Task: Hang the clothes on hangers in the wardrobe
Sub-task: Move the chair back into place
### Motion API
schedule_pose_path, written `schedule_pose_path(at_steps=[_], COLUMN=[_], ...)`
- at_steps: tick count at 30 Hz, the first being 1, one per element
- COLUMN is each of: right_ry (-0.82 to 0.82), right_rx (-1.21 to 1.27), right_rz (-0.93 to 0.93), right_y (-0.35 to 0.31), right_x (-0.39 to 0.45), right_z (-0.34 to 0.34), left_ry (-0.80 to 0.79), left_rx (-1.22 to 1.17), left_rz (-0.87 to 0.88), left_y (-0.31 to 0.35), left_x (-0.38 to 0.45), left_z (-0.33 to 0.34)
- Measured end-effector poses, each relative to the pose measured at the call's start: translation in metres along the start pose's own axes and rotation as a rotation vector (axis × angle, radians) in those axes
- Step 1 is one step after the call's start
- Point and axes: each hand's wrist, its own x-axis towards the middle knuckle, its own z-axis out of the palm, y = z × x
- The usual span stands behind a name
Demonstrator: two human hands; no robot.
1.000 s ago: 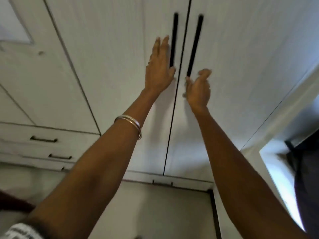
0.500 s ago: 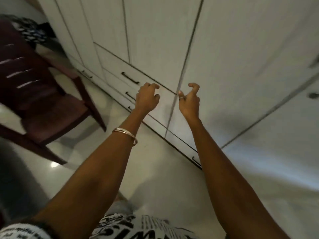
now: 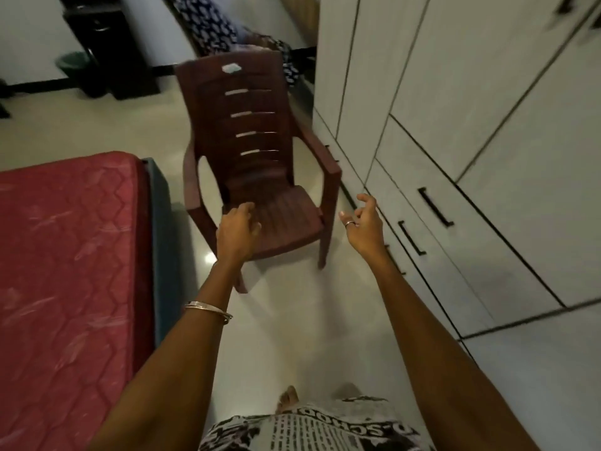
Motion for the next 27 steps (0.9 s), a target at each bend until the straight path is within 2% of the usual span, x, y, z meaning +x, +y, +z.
schedule_pose_path(at_steps=[6,13,16,19,24,27], right_ry=[-0.14,-0.197,-0.221,-0.216,-0.134,-0.054], right_rx=[-0.051,-0.162,-0.182,-0.272,-0.607,-0.759], right_rz=[0.01,0.028,0.095,0.141,0.058,0.134], right_y=[-0.02,0.001,0.009,0.017,0.028,0.042], right_x=[0.077,0.192,0.251,0.313,0.406,0.451], right_z=[0.087,0.161,0.185,0.21,0.239,0.253], left_ry=[0.046,-0.01,-0.063,-0.123,-0.077,-0.065], left_rx=[0.046,0.118,0.157,0.187,0.184,0.33], left_rz=[-0.158,-0.329,-0.371,-0.443,-0.616,-0.634], left_y=[-0.071,-0.133,-0.154,-0.173,-0.192,-0.205], left_x=[0.058,0.136,0.178,0.227,0.31,0.343], left_z=[-0.022,0.001,0.017,0.033,0.053,0.065])
